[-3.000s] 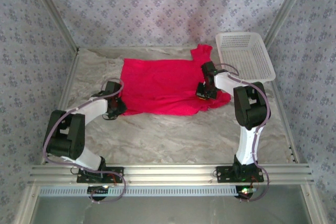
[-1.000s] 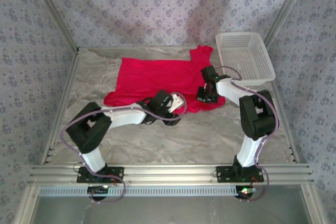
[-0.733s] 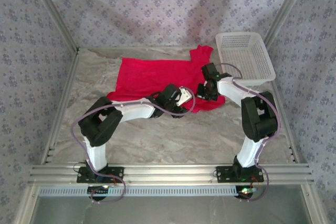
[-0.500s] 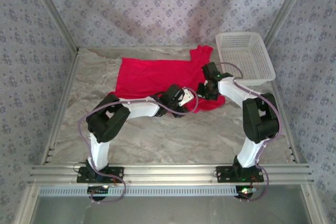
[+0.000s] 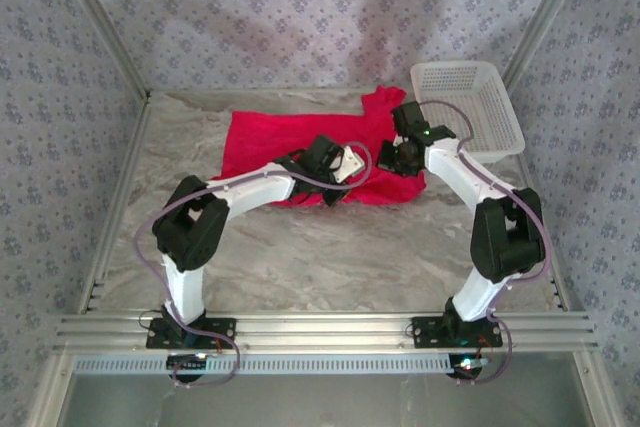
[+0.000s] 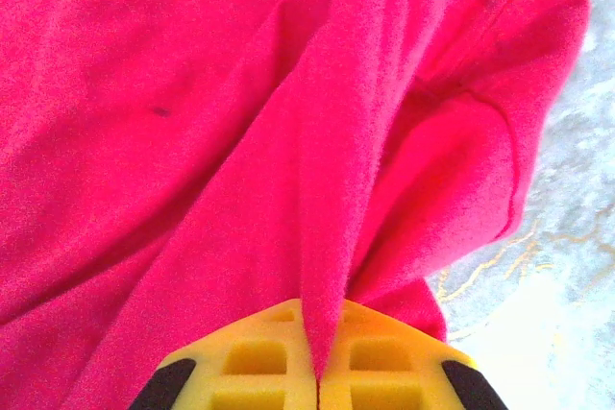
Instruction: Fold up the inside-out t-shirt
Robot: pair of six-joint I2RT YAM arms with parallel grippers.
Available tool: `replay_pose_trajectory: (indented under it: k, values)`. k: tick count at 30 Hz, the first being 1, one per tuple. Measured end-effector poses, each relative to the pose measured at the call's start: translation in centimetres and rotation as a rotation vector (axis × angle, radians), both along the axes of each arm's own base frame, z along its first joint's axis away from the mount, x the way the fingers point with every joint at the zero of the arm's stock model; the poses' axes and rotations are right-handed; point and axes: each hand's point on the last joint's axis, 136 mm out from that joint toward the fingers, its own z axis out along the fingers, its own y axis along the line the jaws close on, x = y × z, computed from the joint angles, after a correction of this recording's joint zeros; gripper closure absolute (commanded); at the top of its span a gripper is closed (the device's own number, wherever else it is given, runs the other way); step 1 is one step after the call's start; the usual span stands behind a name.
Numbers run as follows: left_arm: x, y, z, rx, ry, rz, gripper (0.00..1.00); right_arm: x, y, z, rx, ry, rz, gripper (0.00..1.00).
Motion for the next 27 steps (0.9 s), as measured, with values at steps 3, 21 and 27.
replay_pose_trajectory:
  k: [3, 21, 27]
  values:
    - [0.0, -0.1, 1.1, -0.036, 0.015, -0.015, 0.91, 1.1, 0.3, 1.4, 0.005, -0.030, 0.002, 1.00]
    - [-0.4, 1.1, -2.1, -0.151, 0.196, 0.117, 1.00, 0.4, 1.7, -2.0, 0.040, 0.061, 0.035, 0.66]
    - [-0.3, 0.6, -1.8, -0.184, 0.207, 0.123, 1.00, -1.7, 3.0, -0.9, 0.089, 0.006, 0.054, 0.66]
